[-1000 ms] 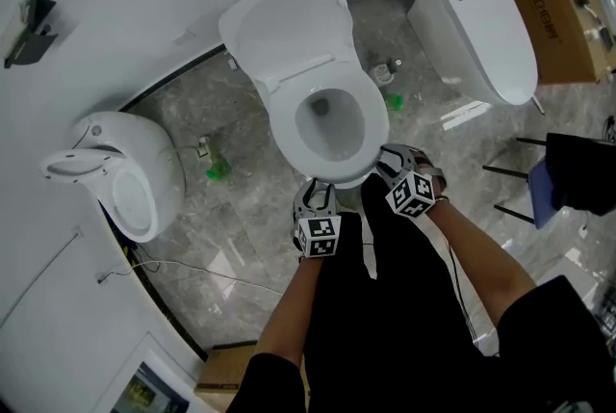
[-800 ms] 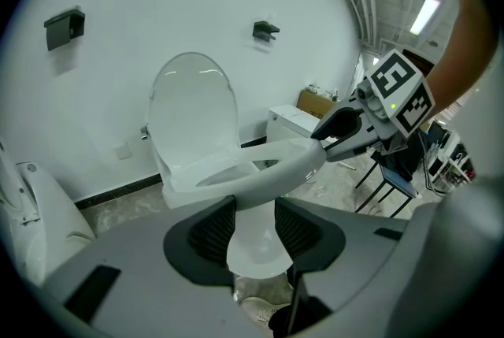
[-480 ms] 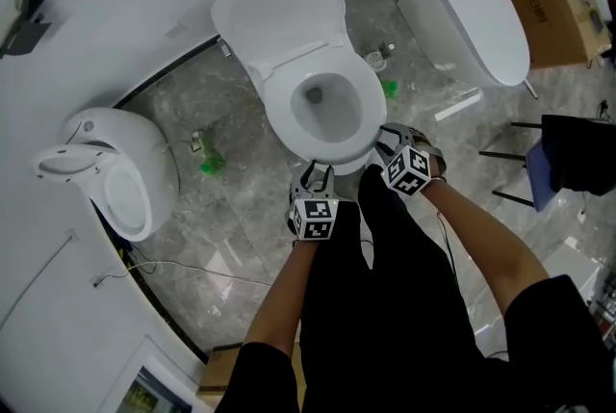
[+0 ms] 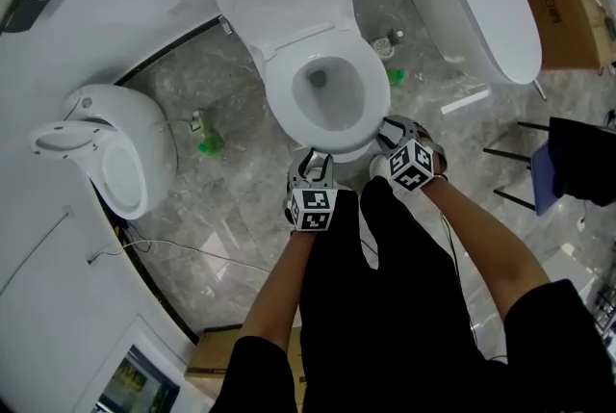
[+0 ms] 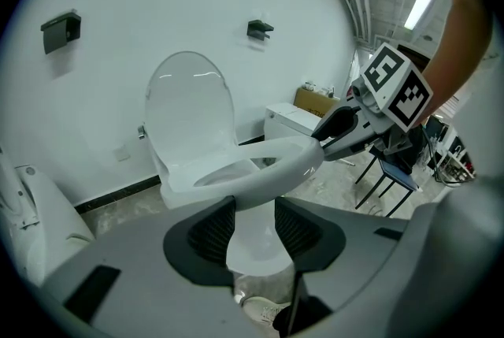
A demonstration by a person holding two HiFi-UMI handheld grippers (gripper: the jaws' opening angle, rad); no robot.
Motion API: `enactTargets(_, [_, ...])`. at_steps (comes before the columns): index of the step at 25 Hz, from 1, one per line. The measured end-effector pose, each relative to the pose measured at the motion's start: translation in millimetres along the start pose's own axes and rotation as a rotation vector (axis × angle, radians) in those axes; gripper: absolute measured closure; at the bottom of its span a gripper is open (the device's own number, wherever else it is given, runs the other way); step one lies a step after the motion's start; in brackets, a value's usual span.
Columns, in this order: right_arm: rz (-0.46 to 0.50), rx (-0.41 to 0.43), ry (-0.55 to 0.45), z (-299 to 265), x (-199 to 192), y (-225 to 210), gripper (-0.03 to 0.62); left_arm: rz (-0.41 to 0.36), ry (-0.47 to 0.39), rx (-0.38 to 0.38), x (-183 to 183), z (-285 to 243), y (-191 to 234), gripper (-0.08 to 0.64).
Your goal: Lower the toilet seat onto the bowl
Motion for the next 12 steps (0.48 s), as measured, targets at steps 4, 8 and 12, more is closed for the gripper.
enactTargets(4, [-0.025, 0.002, -0.019, -5, -6, 6, 0.428, 0.017, 0.01, 0.013, -8, -3, -3, 0.396])
enactTargets(8, [-0.033, 0.013, -0.029, -10, -13, 9, 0.428, 0.021, 0.017, 0.02, -15, -8, -7, 0.396])
enactTargets(12, [-0.043, 0.022, -0.035, -16, -18, 13, 0.428, 0.022, 0.035, 0.022, -22, -13, -9, 0.396])
Point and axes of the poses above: the fingertips, and each gripper's own axes: z backward along the fingers, y to its left, x out of its top, the point moved 1 cm from there along z, backward along the fingers, and after that the axes turned 9 degrees about y, right-handed, at the moved point
